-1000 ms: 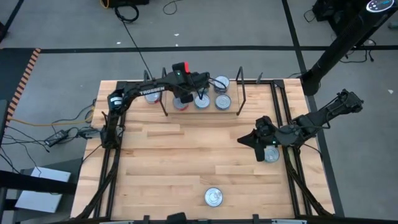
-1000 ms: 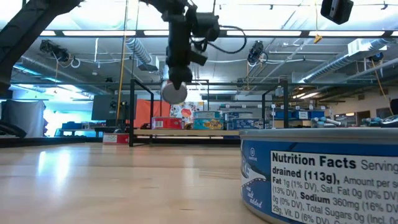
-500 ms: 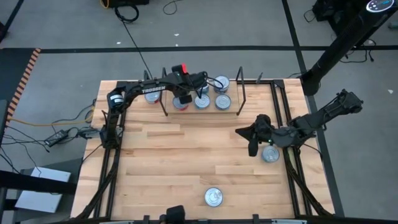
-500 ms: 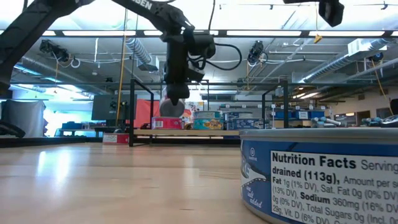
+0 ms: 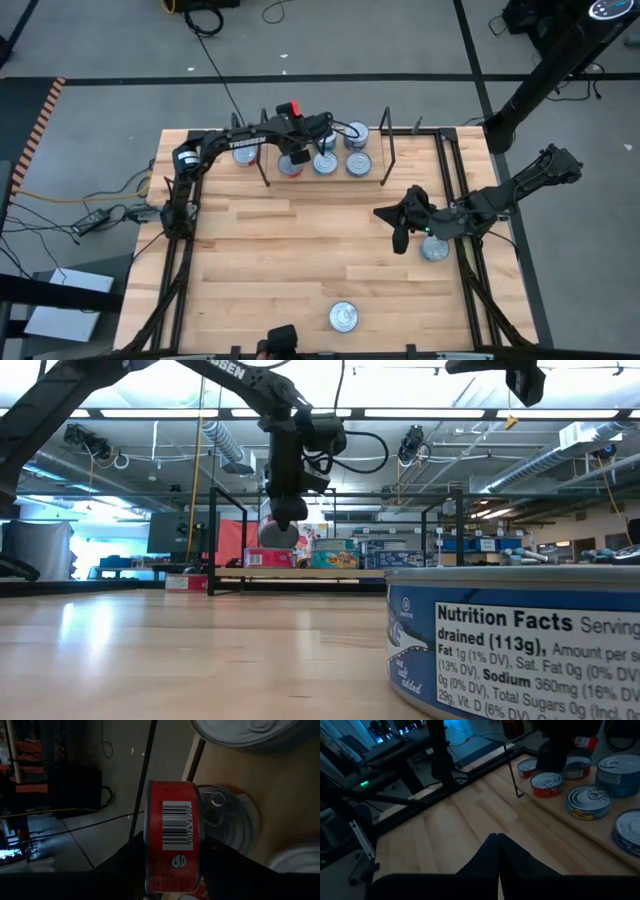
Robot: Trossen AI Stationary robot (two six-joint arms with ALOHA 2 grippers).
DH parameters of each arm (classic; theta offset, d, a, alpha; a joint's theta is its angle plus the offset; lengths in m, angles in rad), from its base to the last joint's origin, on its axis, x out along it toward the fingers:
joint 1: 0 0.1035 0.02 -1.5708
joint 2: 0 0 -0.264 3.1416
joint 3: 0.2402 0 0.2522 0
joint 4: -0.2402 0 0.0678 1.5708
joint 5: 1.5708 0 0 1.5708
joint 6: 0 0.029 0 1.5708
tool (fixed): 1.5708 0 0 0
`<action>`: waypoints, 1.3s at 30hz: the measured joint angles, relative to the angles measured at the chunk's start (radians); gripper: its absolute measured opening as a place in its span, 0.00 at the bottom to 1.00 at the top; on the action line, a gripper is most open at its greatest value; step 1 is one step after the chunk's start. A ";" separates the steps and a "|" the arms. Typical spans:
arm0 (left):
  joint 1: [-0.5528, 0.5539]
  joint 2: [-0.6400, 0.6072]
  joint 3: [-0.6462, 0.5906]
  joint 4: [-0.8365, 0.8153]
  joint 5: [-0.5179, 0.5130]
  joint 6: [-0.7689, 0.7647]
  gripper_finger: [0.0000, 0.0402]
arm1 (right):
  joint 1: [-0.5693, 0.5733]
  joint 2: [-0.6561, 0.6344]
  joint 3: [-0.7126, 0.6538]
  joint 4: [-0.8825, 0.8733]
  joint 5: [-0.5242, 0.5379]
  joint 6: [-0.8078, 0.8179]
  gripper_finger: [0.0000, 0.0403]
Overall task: Stack canned seafood by type on shelf
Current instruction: Stack the red tuna can on top of the other red tuna can on the shelf
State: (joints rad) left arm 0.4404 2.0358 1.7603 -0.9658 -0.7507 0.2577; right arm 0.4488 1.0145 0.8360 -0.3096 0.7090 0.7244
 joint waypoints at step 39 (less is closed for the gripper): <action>0.009 0.022 0.001 -0.085 0.139 0.019 0.48 | 0.000 -0.001 0.000 0.032 0.000 -0.021 0.02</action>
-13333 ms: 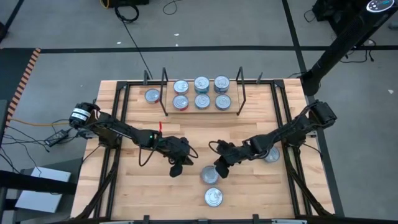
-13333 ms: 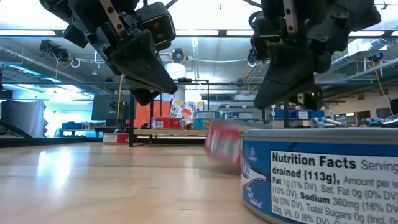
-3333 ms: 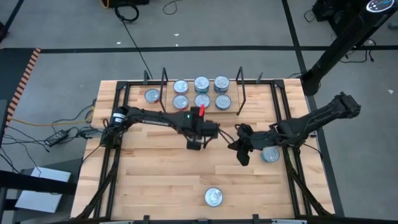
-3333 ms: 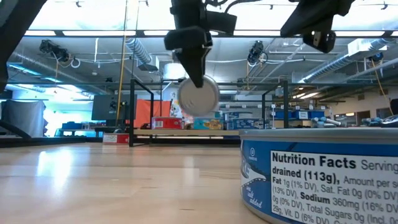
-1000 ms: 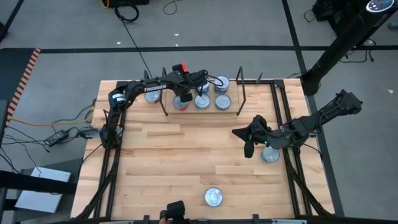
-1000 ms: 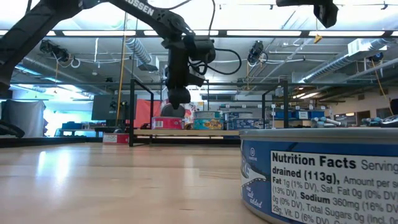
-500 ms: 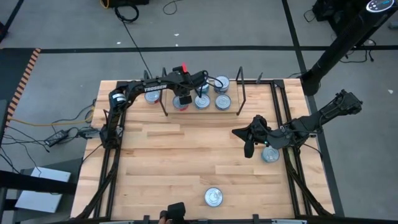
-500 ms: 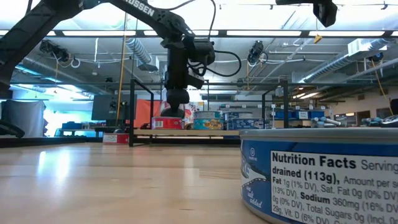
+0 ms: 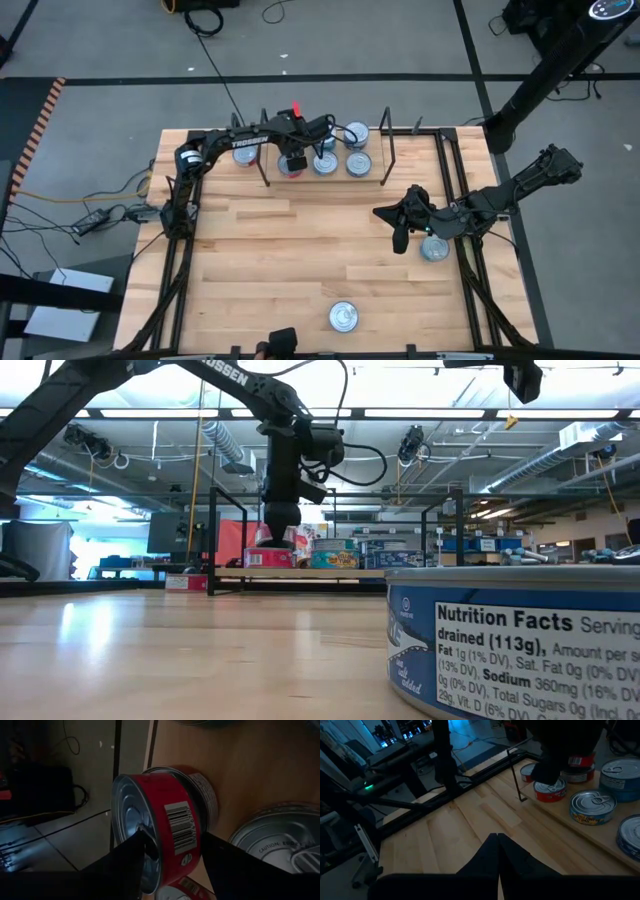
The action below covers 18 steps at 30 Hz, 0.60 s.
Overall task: Stack canned seafood by type on shelf
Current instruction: Stack the red tuna can on top of the other red tuna can on the shelf
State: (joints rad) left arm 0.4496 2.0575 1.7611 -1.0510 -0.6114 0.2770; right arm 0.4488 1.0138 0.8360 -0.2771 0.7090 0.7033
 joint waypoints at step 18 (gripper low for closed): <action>-0.004 -0.001 0.000 0.005 0.019 0.005 0.48 | 0.000 0.000 0.000 0.040 0.000 -0.034 0.02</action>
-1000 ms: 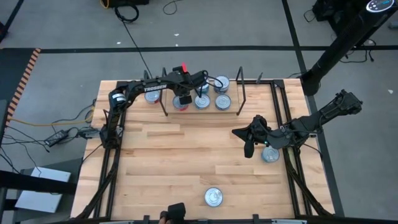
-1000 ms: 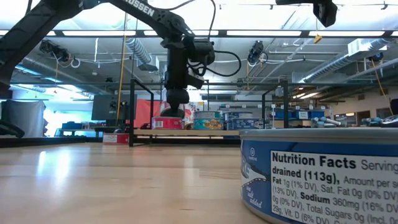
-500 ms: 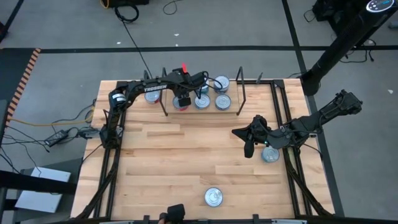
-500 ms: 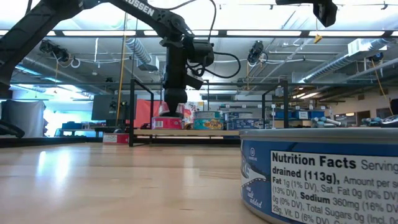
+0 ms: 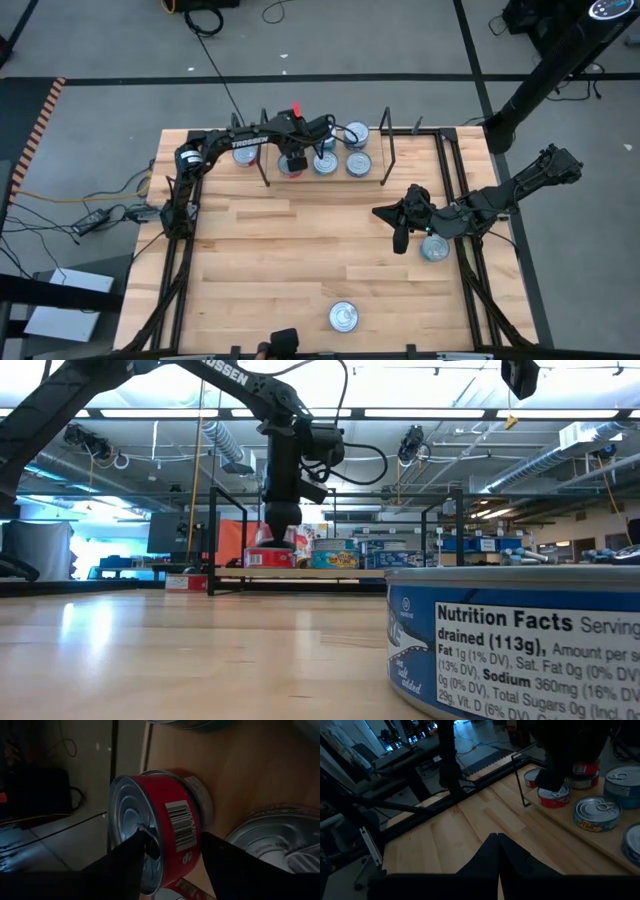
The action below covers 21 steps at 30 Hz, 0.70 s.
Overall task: Stack canned seafood by type on shelf
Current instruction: Stack the red tuna can on top of the other red tuna can on the shelf, then stack the light blue tuna can on top of the other light blue tuna can
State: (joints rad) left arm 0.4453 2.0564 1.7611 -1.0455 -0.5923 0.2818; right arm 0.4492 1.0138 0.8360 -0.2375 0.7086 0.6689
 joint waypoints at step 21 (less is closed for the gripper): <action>0.000 0.000 0.000 -0.013 0.020 0.028 0.48 | 0.000 0.000 0.000 0.007 -0.003 -0.015 0.02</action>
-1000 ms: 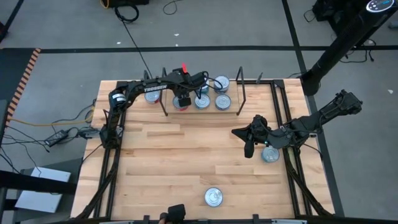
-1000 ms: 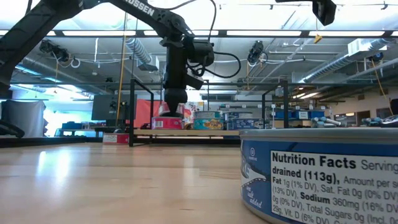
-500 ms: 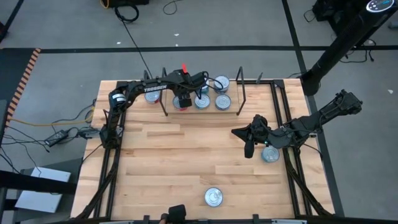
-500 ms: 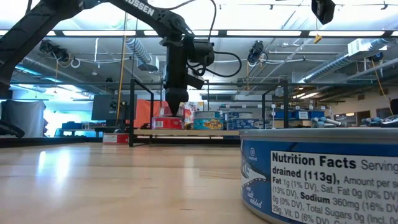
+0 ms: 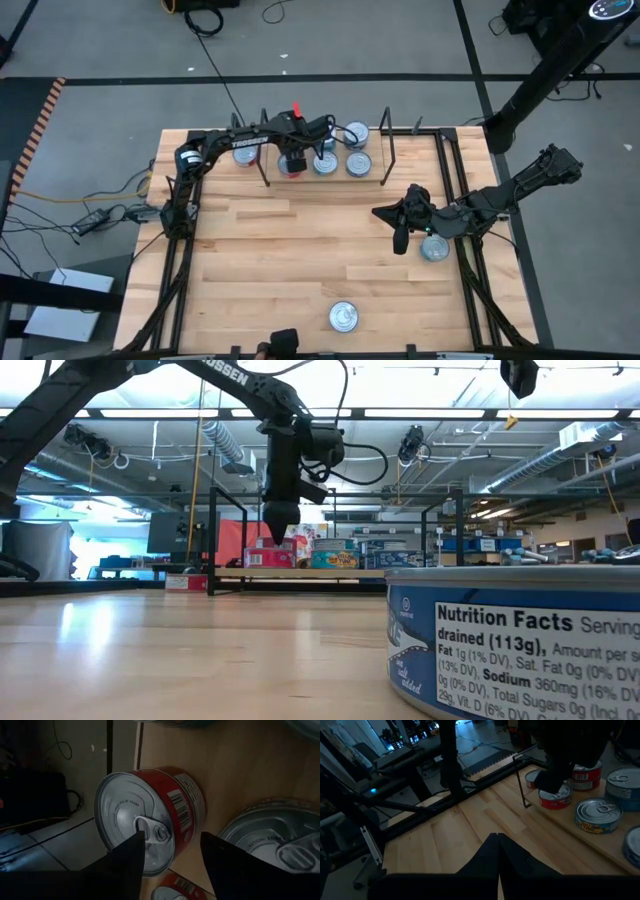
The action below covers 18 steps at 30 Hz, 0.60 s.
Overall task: Stack canned seafood by type on shelf
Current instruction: Stack the light blue tuna can on top of the other light blue tuna can
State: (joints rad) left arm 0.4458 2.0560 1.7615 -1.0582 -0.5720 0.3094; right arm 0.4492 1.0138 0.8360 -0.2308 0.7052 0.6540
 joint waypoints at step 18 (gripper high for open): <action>0.048 -0.091 0.093 0.021 0.293 -0.180 0.03 | 0.000 0.000 0.000 0.014 -0.001 -0.056 0.02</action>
State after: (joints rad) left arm 0.4934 1.9647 1.8546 -1.0376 -0.2789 0.1297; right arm 0.4492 1.0134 0.8360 -0.2173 0.7042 0.5984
